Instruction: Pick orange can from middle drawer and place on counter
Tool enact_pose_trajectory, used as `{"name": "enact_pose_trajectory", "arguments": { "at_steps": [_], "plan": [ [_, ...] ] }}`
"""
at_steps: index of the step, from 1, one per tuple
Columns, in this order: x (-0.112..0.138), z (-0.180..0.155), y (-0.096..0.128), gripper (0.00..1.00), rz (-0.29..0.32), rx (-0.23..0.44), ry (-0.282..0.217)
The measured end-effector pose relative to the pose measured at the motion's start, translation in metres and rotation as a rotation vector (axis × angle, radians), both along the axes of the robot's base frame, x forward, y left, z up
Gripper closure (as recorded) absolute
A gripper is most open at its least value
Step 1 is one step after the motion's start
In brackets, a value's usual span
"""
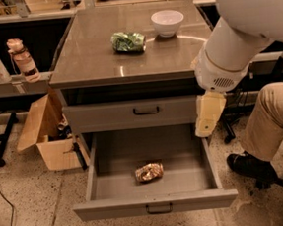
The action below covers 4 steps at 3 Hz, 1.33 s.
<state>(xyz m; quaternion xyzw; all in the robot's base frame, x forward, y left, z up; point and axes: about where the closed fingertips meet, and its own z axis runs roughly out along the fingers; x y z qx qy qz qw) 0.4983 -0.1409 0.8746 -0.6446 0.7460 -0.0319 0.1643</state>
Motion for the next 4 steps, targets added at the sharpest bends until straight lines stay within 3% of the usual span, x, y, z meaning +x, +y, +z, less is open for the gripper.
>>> {"name": "enact_pose_trajectory", "arguments": {
  "at_steps": [1, 2, 3, 4],
  "plan": [
    [0.002, -0.019, 0.003, 0.00, 0.006, -0.009, 0.036],
    [0.002, -0.020, 0.003, 0.00, 0.006, -0.008, 0.036],
    [0.009, -0.042, 0.002, 0.00, -0.008, 0.028, 0.042],
    [0.023, -0.088, 0.001, 0.00, -0.035, 0.061, 0.043]
  ]
}}
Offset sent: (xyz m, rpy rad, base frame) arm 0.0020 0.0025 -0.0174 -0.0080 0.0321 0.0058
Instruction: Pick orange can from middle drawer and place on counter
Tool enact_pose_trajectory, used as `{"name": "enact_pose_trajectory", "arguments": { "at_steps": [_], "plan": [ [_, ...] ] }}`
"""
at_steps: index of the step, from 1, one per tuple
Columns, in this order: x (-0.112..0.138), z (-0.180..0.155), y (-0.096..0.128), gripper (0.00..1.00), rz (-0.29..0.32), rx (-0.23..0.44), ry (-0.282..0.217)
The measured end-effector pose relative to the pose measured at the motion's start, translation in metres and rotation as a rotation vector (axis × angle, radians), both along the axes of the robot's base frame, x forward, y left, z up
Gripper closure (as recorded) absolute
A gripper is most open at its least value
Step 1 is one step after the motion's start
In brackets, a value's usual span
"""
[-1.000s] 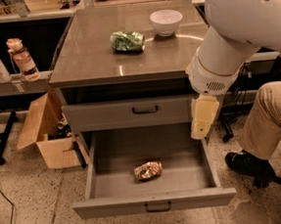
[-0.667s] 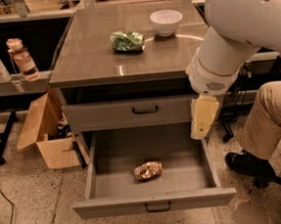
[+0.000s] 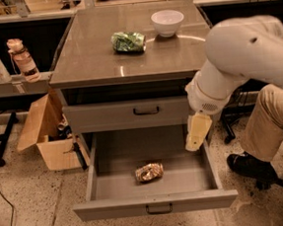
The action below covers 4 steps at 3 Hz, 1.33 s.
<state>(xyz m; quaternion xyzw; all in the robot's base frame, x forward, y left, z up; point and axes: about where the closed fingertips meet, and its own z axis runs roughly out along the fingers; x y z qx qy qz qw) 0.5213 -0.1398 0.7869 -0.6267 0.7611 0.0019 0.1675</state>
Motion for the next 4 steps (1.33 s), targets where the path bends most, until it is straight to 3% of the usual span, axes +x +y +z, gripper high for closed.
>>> {"name": "enact_pose_trajectory", "arguments": {
  "at_steps": [3, 4],
  "plan": [
    [0.025, -0.114, 0.002, 0.00, -0.053, 0.023, 0.059],
    [0.030, -0.149, 0.014, 0.00, -0.034, 0.034, 0.089]
  ]
}}
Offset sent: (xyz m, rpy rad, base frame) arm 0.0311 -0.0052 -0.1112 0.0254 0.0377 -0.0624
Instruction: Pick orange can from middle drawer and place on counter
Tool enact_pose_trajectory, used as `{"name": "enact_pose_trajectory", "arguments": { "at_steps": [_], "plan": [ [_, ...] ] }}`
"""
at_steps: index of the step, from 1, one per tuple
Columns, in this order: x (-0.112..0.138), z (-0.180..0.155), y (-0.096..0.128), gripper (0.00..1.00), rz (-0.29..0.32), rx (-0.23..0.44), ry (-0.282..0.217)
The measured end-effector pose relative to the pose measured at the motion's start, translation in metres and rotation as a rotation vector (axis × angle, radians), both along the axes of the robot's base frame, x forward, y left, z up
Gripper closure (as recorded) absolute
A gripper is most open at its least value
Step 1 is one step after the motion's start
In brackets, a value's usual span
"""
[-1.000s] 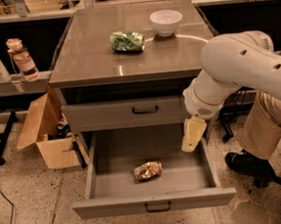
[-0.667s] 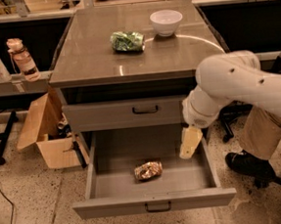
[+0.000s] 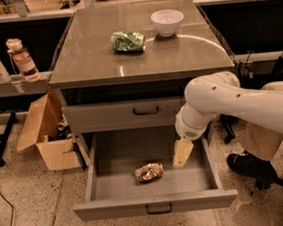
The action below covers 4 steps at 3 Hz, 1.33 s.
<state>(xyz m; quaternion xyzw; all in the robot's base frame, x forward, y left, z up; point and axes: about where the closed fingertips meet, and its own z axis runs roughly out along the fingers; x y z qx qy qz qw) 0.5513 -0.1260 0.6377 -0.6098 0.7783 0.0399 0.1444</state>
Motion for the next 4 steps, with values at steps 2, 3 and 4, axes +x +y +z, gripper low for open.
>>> {"name": "enact_pose_trajectory", "arguments": {
  "at_steps": [2, 3, 4],
  "plan": [
    [0.008, -0.054, 0.023, 0.00, 0.041, 0.005, 0.046],
    [0.014, -0.081, 0.037, 0.00, 0.078, -0.027, 0.062],
    [0.018, -0.096, 0.045, 0.00, 0.092, -0.048, 0.075]
  ]
}}
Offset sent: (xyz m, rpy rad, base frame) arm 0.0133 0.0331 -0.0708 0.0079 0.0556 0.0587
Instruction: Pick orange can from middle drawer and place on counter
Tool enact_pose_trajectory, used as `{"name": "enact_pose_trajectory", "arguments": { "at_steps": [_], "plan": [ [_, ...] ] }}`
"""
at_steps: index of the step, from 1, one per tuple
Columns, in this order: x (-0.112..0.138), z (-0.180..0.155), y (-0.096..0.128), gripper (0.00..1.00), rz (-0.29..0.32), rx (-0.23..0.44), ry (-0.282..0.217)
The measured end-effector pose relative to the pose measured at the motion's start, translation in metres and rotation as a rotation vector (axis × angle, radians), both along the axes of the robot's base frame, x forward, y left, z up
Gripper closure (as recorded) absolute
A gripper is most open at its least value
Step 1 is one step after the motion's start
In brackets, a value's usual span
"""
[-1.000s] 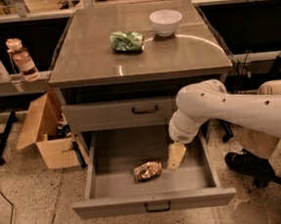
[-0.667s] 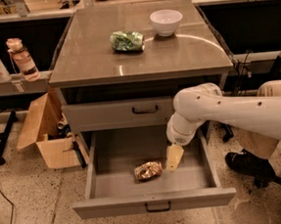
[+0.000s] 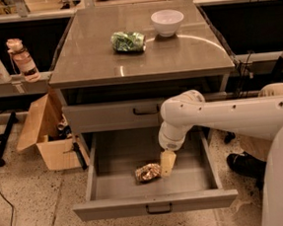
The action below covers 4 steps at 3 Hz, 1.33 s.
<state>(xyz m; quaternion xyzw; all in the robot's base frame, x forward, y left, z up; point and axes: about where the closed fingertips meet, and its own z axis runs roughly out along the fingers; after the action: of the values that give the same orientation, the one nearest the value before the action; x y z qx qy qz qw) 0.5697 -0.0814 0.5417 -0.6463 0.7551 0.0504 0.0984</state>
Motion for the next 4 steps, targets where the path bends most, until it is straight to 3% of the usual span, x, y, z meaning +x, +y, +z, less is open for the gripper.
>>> {"name": "enact_pose_trajectory", "arguments": {
  "at_steps": [3, 4],
  "plan": [
    [0.007, -0.027, 0.045, 0.00, 0.103, -0.031, 0.034],
    [0.007, -0.027, 0.045, 0.00, 0.103, -0.031, 0.034]
  ]
}}
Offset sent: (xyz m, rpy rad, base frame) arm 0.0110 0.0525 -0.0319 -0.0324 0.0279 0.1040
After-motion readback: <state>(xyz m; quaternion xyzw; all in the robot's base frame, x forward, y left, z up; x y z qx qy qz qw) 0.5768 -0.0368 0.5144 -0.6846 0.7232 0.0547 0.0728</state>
